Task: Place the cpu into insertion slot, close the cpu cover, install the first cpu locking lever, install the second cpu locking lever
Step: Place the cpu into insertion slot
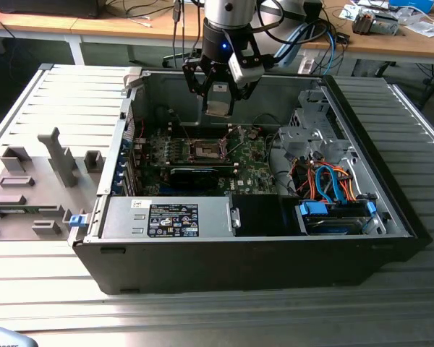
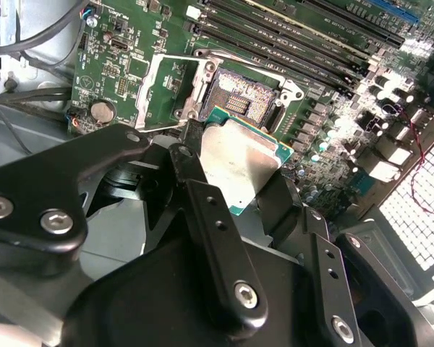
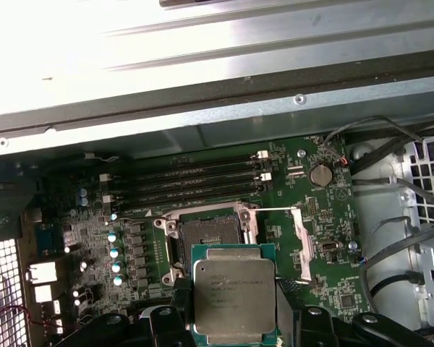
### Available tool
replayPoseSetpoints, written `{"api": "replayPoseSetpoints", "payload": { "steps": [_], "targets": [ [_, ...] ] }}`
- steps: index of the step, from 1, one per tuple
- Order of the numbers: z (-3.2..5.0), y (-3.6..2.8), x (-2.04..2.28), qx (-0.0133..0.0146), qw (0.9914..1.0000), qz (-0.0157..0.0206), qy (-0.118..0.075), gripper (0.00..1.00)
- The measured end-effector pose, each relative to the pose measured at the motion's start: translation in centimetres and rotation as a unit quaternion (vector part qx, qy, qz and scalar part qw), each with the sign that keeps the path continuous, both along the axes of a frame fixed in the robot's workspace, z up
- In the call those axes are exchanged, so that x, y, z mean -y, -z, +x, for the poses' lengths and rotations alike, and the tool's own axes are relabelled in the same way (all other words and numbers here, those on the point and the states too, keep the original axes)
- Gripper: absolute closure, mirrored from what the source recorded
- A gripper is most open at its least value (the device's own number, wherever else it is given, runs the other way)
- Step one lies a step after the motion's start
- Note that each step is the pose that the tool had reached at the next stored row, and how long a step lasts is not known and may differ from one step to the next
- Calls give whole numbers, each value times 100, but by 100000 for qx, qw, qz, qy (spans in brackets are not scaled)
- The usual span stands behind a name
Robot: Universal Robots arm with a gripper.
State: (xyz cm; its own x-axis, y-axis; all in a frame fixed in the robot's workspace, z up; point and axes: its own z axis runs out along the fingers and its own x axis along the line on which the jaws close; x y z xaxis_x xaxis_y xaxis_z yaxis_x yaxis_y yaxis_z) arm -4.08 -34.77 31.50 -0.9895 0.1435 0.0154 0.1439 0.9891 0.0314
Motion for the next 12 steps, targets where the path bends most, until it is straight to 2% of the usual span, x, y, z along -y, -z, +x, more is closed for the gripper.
{"api": "replayPoseSetpoints", "payload": {
  "steps": [12],
  "targets": [
    [0,0,0,0,99998,1,639,45]
  ]
}}
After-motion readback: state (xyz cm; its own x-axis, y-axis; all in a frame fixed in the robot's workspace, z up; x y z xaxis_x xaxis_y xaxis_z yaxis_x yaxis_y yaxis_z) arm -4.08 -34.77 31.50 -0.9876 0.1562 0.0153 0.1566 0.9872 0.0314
